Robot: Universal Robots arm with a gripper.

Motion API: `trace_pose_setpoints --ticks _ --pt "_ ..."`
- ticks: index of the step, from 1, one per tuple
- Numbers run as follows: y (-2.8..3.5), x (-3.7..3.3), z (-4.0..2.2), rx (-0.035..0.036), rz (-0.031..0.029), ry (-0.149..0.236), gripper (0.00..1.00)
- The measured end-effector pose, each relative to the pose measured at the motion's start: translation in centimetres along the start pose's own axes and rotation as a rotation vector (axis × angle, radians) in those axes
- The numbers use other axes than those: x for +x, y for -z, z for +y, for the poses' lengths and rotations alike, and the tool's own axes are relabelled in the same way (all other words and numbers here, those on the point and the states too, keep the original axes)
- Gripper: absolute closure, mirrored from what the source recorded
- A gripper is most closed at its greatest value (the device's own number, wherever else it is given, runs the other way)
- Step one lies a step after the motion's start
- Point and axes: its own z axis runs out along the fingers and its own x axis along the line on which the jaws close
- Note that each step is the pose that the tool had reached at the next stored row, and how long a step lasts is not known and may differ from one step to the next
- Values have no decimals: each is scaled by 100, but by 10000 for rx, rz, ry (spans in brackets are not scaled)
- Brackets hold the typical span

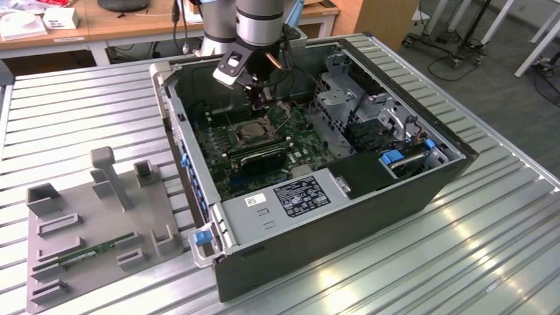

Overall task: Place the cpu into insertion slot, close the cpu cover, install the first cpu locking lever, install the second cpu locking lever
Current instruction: 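Close the cpu cover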

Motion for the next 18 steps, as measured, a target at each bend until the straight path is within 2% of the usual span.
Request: trace_pose_setpoints --ticks 10,15,18 --pt "149 3 4 -2 0 0 89" --pt "156 3 11 -1 -1 2 89" --pt "154 3 56 -2 0 0 89"
